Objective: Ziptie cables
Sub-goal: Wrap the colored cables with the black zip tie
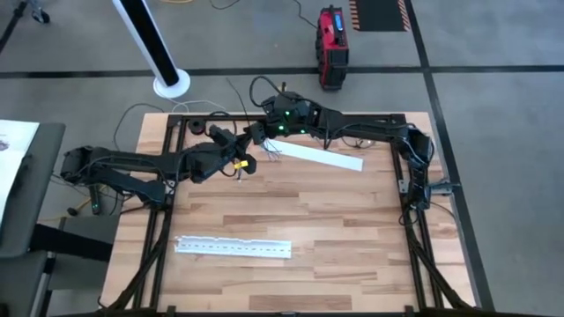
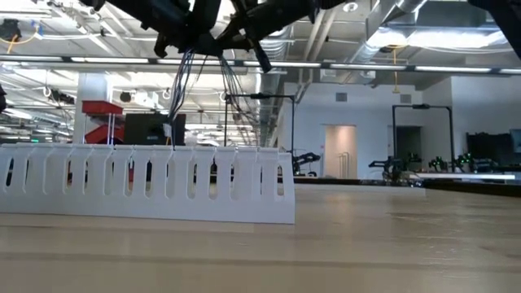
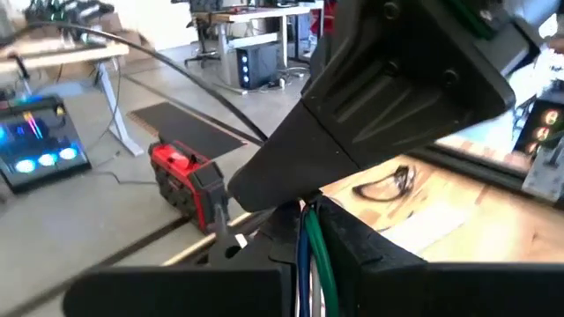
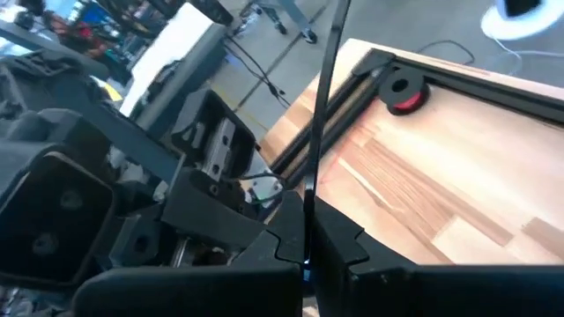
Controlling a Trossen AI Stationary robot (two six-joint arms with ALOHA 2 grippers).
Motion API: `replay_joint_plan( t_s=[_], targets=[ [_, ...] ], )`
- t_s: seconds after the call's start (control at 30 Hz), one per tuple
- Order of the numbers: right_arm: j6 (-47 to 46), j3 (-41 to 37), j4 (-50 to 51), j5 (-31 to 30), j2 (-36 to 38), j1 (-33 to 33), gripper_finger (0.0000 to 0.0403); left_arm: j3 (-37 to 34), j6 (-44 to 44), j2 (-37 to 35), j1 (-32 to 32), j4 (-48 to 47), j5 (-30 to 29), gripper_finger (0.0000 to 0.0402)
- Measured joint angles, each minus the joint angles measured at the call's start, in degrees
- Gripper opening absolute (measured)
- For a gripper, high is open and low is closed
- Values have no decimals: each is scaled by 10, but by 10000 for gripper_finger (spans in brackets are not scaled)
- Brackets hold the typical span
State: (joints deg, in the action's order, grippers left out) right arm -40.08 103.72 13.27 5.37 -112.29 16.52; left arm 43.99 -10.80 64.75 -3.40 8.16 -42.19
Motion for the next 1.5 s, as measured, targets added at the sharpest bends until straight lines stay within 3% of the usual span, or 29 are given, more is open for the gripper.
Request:
replay_joint_plan(
  t_s=[0.2,0.7,0.97,1.13,1.33,1.5],
  targets=[
    [-2,-3,-13,15,0,8,0,-13,-65,21,7,-23,-13,8],
    [47,8,11,5,1,9,1,-16,-88,58,14,-31,2,9],
    [85,8,36,-20,23,12,1,-21,-66,-15,25,-66,96,54],
    [86,4,36,-16,14,10,1,-19,-52,-67,20,-85,79,68],
    [86,5,33,-9,17,10,0,-19,-27,-75,7,-85,75,75],
    [87,4,32,-4,15,3,0,-19,-22,-70,0,-138,92,75]
  ],
)
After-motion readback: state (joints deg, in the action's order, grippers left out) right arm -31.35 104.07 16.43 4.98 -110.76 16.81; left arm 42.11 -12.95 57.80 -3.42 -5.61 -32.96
